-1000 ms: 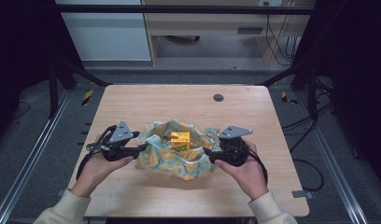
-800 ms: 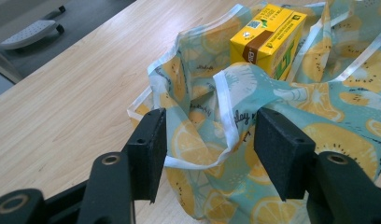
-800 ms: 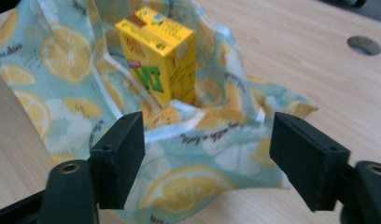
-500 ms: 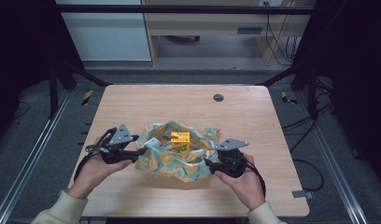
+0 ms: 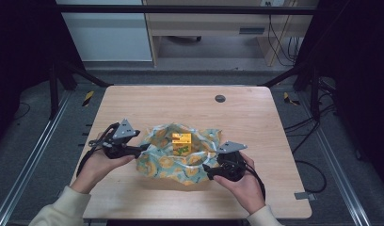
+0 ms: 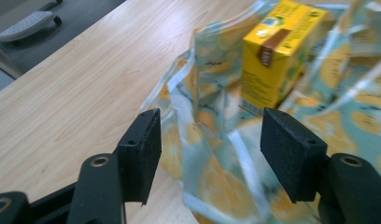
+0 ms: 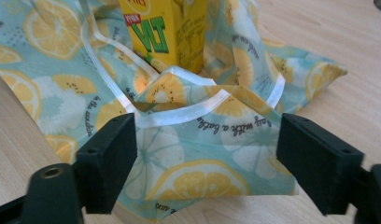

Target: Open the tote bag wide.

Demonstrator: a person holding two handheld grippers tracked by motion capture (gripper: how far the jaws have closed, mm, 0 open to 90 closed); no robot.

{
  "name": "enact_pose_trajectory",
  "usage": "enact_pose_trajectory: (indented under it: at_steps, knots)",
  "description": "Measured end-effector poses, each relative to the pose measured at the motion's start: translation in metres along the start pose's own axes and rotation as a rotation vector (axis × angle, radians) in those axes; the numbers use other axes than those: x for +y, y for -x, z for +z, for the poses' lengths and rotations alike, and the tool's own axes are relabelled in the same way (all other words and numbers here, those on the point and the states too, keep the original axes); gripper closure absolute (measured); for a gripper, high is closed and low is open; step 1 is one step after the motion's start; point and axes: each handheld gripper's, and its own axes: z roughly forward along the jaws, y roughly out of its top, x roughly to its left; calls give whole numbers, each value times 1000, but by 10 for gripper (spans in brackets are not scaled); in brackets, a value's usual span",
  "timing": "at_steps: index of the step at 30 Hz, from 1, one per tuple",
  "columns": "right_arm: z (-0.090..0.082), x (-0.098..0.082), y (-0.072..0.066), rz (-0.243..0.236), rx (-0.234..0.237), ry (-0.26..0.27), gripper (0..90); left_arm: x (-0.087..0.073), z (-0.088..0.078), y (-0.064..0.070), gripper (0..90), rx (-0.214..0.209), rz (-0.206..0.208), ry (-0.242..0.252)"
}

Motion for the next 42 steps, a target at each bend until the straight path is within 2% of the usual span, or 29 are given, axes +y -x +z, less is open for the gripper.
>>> enact_pose_trajectory:
  at_steps: [2,5,9,12,16,21,24,27,31,37,42]
  knots:
    - [3,-3,1,7,-3,-9,170,1,12,-4,386,11,-3,-12]
    - [10,-8,3,20,11,-35,173,-2,31,-10,382,8,-31,-37]
    - [20,-15,1,25,26,-72,246,-8,48,-14,413,2,-50,-77]
    - [28,-20,0,22,41,-97,356,-12,57,-14,478,-20,-51,-107]
    - [34,-23,-2,-1,58,-122,574,-14,62,-14,636,-44,-44,-141]
    - [38,-23,-1,-35,69,-136,781,-12,64,-13,807,-65,-46,-149]
    - [35,-21,3,-41,64,-119,865,-7,59,-13,857,-46,-41,-132]
    - [26,-19,12,-43,47,-96,890,-5,54,-16,871,-15,-47,-108]
    - [18,-21,24,-33,29,-94,896,-8,54,-22,877,7,-60,-114]
    - [23,-34,30,-32,25,-128,898,-20,64,-23,882,11,-75,-144]
    - [27,-39,30,-35,30,-157,900,-28,71,-24,884,14,-77,-167]
